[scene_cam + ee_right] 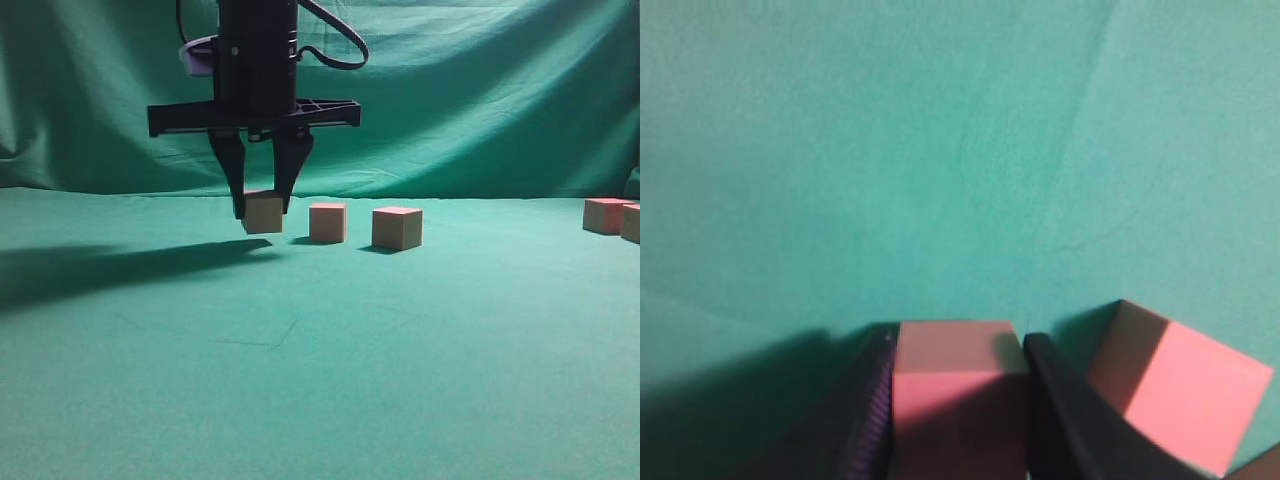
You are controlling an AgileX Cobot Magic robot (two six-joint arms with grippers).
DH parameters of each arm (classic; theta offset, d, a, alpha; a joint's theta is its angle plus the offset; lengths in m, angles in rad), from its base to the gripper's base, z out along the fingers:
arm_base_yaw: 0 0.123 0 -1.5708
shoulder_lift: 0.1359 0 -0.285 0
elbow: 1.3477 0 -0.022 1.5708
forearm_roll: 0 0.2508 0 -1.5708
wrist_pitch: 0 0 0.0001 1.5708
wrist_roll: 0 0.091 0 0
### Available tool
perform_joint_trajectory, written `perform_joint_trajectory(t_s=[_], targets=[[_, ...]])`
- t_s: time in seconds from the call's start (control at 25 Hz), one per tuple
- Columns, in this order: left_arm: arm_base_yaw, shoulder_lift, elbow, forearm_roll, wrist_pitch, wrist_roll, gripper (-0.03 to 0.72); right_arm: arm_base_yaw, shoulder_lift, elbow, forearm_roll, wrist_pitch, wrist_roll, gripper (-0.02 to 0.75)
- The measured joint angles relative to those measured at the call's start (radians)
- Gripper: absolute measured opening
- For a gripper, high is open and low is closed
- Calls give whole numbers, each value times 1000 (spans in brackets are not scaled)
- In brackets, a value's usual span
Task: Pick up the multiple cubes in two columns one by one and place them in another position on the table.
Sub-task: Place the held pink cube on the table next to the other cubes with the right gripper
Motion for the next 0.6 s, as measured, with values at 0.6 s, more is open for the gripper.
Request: perform_joint_trajectory(t_s=[0.6], targets=[[0, 0, 0, 0, 0, 0, 0, 0, 0, 0, -44, 8, 56, 258]])
